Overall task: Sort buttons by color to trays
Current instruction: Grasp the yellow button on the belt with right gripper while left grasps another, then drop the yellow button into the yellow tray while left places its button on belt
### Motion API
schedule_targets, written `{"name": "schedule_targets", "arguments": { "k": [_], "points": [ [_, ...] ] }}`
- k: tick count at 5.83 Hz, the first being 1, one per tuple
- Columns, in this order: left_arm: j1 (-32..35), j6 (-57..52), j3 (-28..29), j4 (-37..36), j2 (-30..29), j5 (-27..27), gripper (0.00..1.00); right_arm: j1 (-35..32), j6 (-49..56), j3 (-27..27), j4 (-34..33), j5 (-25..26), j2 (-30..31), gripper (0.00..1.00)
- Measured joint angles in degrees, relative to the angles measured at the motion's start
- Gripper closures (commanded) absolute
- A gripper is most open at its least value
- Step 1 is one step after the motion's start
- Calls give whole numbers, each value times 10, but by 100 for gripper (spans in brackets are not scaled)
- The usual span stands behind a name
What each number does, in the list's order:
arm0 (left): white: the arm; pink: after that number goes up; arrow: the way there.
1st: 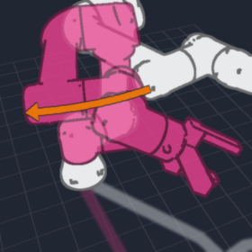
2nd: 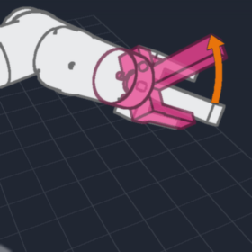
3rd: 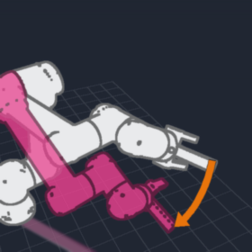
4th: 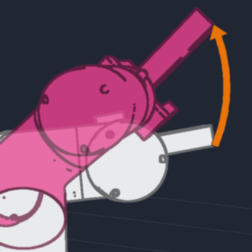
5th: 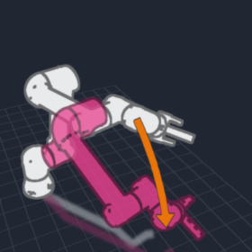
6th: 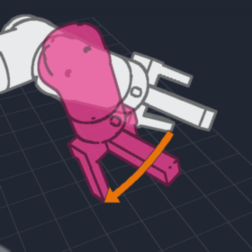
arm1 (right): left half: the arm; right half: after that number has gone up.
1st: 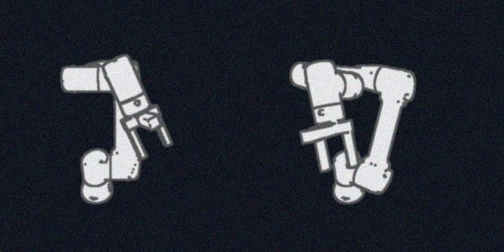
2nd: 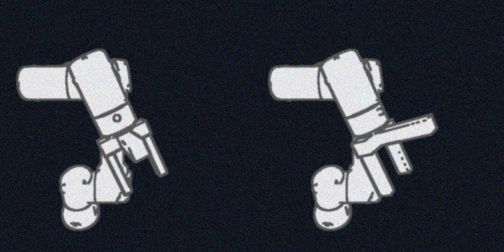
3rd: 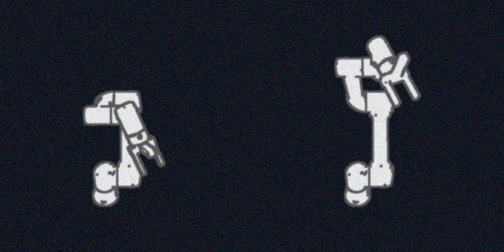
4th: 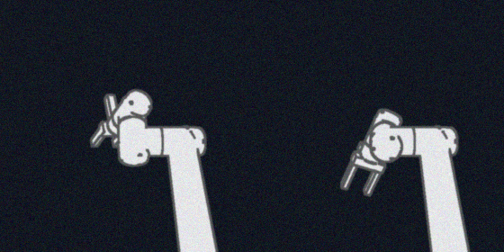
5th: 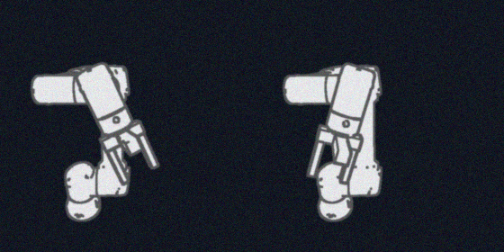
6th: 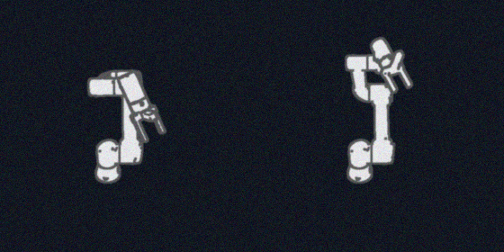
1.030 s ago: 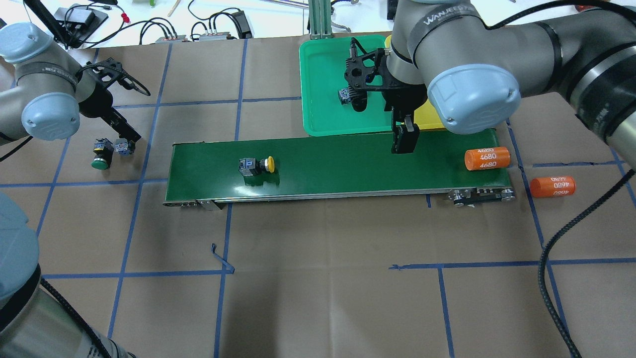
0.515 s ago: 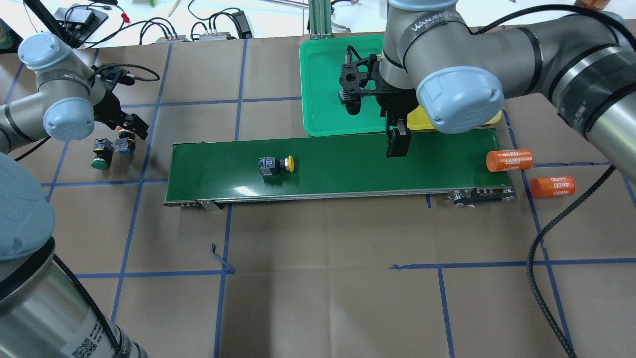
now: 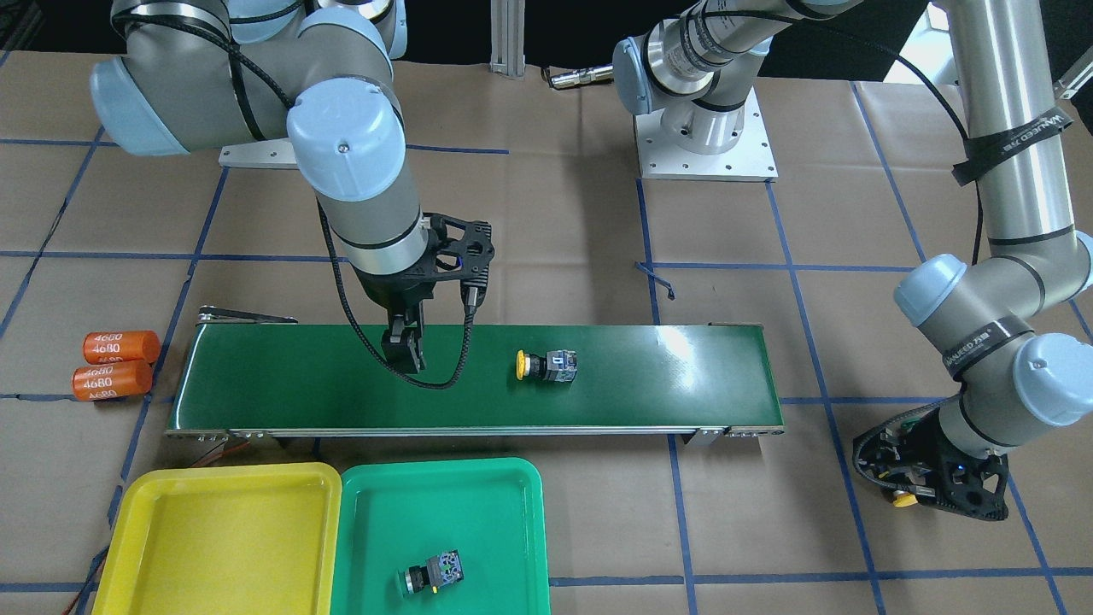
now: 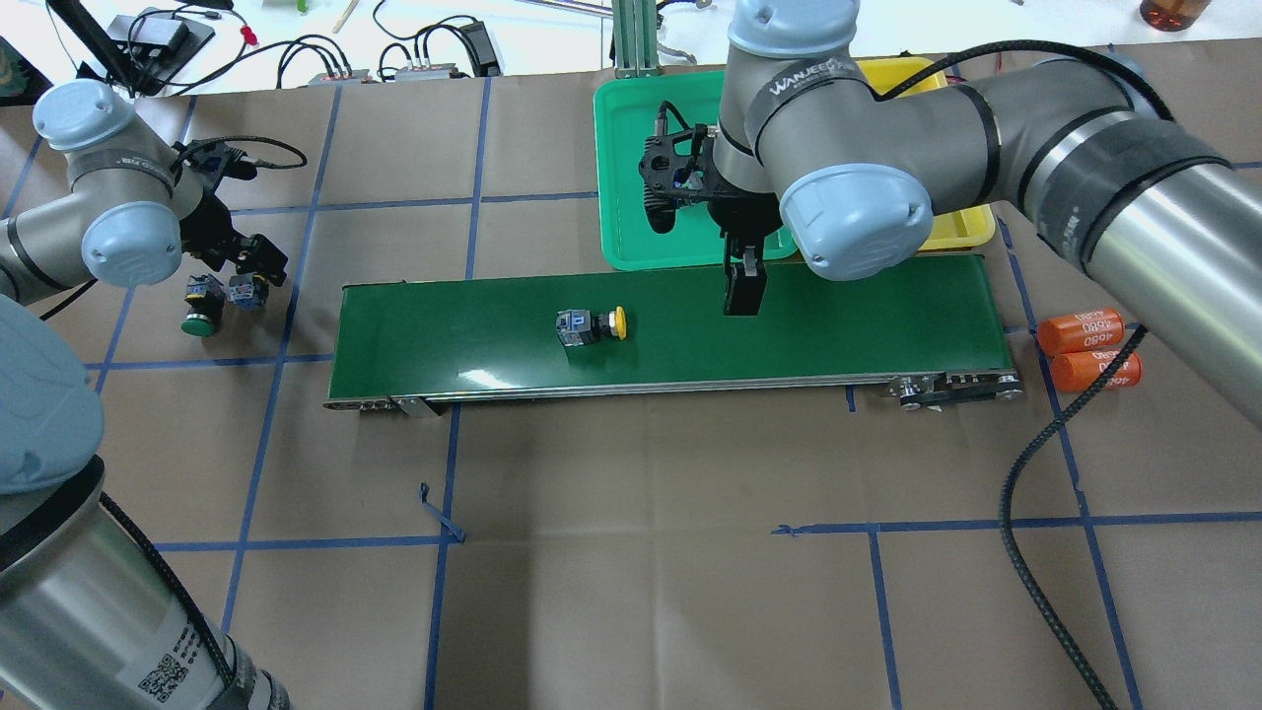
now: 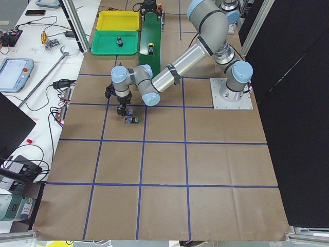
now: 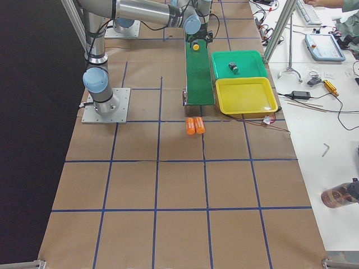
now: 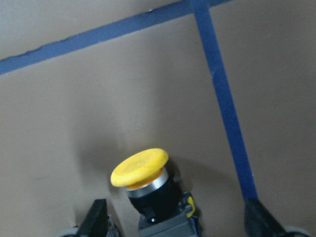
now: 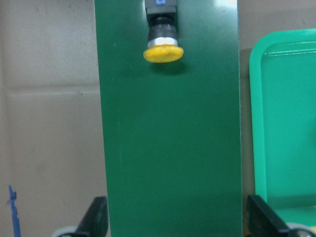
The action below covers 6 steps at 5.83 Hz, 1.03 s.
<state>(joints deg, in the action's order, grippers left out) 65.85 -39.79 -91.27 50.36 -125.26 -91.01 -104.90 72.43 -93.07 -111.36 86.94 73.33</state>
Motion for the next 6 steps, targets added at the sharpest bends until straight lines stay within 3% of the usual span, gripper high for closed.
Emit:
{"name": "schedule_targets", "arguments": {
  "k": [1,2,4,6],
  "points": [
    [-2,-2,-3,-1,0,0,90,-19,-30,0,-26,-1,-17,0],
    [-2,-4,-4,-2,0,0,100,-39,-60,0,-48,-1,-35,0],
    [-2,-4,-3,-2,3,2,100,-60,-87,-5,-67,1,-64,0],
    [13,-15,-2,22,43,4,100,-53,-58,-23,-78,10,-69,31]
  ]
}}
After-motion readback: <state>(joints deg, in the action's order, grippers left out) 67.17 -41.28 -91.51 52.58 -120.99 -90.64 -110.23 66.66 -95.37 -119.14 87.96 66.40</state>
